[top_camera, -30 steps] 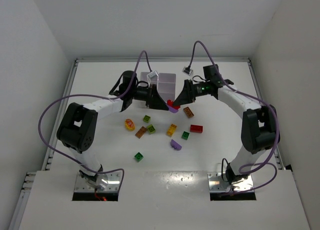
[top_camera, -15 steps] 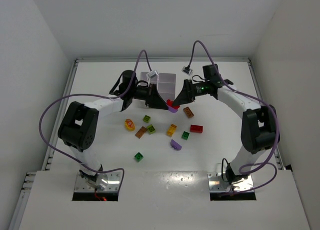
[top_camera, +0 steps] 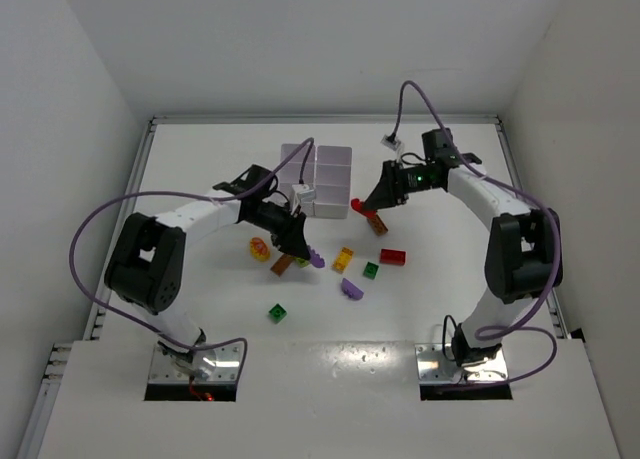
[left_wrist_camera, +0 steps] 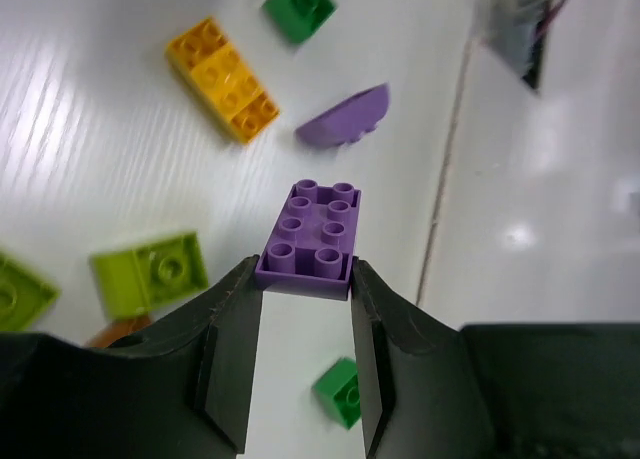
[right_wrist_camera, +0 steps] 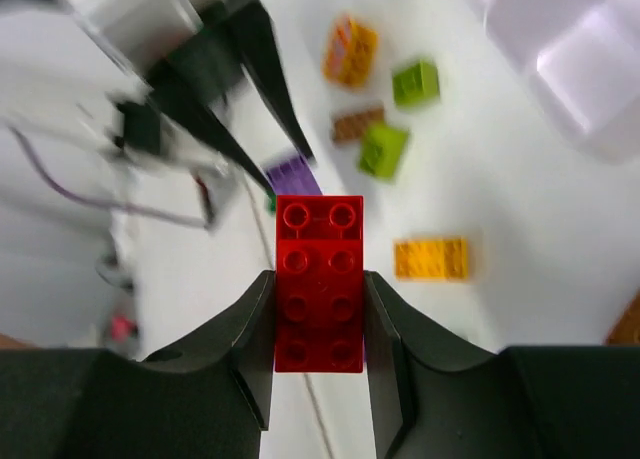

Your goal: Sort the legos into containers by color

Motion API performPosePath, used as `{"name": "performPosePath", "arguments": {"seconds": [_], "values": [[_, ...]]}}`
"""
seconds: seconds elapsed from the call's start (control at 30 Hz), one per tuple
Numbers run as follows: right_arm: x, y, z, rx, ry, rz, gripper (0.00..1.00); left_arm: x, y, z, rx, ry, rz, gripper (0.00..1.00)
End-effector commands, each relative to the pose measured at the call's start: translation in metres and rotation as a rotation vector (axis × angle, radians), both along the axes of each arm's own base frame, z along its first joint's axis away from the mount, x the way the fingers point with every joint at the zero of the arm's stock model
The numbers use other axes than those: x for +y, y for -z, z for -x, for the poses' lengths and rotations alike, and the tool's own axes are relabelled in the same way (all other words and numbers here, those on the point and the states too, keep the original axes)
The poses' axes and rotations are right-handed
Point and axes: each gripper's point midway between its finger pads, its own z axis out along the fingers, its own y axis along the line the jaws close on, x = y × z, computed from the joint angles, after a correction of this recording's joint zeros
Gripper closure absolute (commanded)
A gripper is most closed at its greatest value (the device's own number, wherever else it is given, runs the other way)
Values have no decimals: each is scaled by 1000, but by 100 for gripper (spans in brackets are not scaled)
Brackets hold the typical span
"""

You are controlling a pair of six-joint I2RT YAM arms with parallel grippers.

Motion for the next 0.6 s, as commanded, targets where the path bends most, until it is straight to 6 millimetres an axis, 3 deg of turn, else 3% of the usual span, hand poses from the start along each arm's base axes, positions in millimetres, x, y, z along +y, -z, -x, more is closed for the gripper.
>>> {"name": "performPosePath", "arguments": {"seconds": [0.0,0.13,0.23,0.3,0.4,0.57], "values": [[-6,42,46,-86,-195,237,100,27,1,-11,-190,-43,-136,98],[-33,95,57,-99,-200,470,100,45,10,-35,-272,-207,-256,94],[-48,113,39,-162,-135,606,100,55,11,-47,-311,-289,-309,89],[-54,117,18,-218,-66,684,100,60,15,-56,-344,-336,-353,89],[-60,122,7,-235,-30,728,100,62,21,-55,-340,-360,-350,89],[-59,120,4,-256,-21,722,100,60,13,-51,-387,-363,-300,86]]}}
